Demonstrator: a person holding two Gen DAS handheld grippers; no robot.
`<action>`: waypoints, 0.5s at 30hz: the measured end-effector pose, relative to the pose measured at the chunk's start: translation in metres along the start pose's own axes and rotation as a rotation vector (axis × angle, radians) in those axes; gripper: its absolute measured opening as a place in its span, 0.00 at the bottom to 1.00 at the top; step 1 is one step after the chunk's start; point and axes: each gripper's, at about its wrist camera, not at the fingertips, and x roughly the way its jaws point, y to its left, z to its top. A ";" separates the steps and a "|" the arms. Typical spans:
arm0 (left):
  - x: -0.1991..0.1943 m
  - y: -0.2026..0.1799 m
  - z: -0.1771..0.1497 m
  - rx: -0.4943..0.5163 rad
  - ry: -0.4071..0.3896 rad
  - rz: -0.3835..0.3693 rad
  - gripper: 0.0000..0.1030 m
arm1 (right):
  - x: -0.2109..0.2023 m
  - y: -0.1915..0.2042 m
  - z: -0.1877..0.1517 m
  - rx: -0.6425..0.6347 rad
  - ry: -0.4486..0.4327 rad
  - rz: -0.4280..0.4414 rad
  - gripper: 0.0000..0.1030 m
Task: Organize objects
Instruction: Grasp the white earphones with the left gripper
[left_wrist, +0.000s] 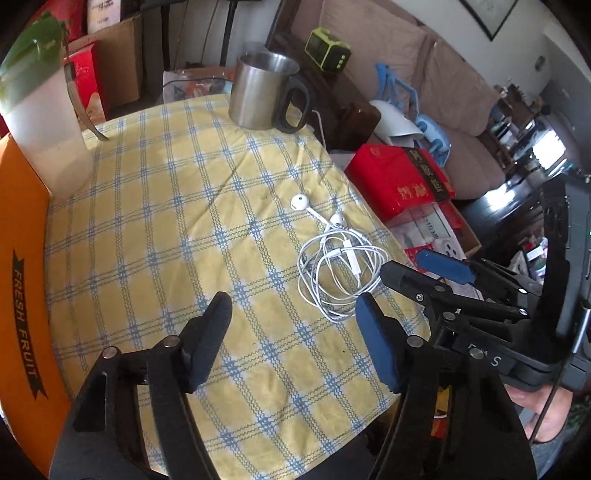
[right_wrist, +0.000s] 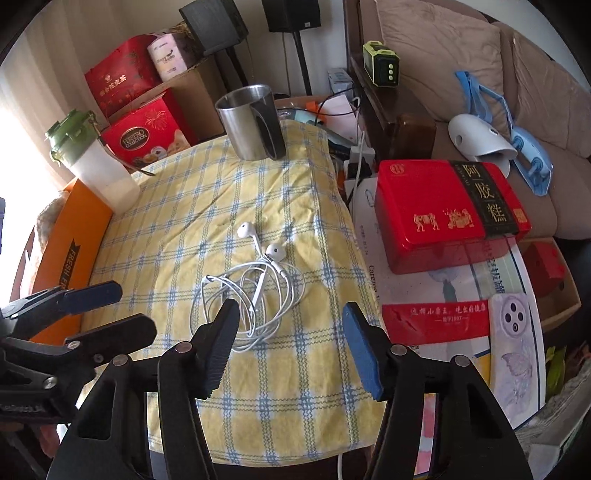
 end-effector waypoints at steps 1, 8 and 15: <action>0.005 0.001 0.000 -0.004 0.010 -0.006 0.59 | 0.003 0.000 -0.001 -0.001 0.008 0.002 0.54; 0.031 0.003 0.002 -0.034 0.062 -0.036 0.44 | 0.023 0.001 -0.003 -0.013 0.033 0.011 0.33; 0.037 0.005 0.007 -0.062 0.061 -0.076 0.38 | 0.032 0.004 -0.004 -0.022 0.042 0.027 0.24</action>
